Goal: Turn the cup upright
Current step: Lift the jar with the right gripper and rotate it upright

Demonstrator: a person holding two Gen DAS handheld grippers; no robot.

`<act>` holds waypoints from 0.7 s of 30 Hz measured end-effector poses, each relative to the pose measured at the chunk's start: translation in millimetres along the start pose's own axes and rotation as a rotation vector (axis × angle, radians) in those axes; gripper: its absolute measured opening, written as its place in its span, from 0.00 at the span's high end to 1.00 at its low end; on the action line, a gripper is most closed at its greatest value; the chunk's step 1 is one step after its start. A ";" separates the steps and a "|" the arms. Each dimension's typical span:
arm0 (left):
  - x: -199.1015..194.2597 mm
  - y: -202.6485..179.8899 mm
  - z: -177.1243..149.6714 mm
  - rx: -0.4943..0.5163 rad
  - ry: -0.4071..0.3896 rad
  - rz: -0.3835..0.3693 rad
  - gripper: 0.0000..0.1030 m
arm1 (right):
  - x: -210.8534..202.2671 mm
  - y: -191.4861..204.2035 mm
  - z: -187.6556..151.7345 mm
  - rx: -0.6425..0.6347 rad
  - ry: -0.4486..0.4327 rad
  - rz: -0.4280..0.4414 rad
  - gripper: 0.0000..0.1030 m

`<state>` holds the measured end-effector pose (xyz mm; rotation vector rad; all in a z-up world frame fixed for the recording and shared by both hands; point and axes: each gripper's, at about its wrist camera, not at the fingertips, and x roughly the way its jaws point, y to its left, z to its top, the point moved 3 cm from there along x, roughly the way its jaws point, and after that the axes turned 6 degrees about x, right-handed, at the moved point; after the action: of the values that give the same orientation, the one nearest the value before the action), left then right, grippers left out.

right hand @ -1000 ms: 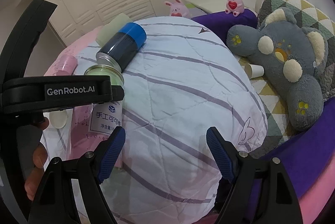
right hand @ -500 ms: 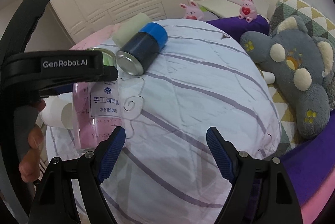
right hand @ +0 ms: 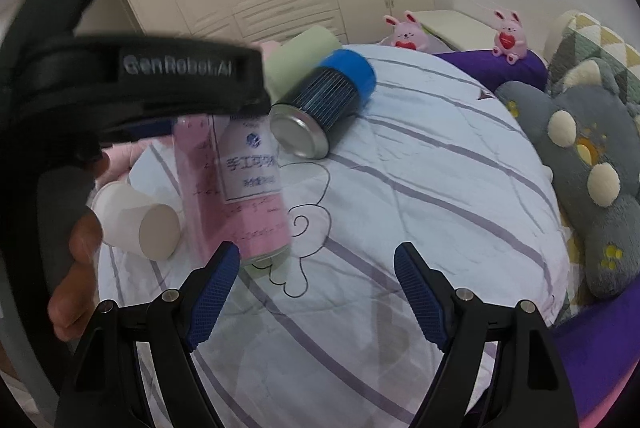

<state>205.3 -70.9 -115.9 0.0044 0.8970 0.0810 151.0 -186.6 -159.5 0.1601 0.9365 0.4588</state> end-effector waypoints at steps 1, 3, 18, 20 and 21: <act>-2.4 -1.3 -0.2 0.013 -0.015 -0.001 0.28 | 2.4 1.2 -0.3 -0.002 0.003 0.000 0.21; -4.7 -2.2 -1.0 0.021 -0.034 -0.015 0.28 | 6.7 3.1 -1.5 -0.001 0.009 -0.001 0.21; -18.1 -15.7 -19.5 0.131 -0.145 -0.024 0.28 | 20.4 -4.6 -11.7 0.031 0.007 -0.002 0.21; -19.9 -15.8 -21.1 0.138 -0.150 -0.026 0.28 | 19.1 -4.3 -13.5 0.024 -0.002 -0.003 0.21; -20.9 -15.7 -21.6 0.138 -0.152 -0.031 0.28 | 18.4 -4.1 -14.2 0.020 -0.005 -0.006 0.21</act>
<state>176.6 -88.7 -113.6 0.1231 0.7492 -0.0103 150.1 -183.0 -182.8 0.1763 0.9367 0.4434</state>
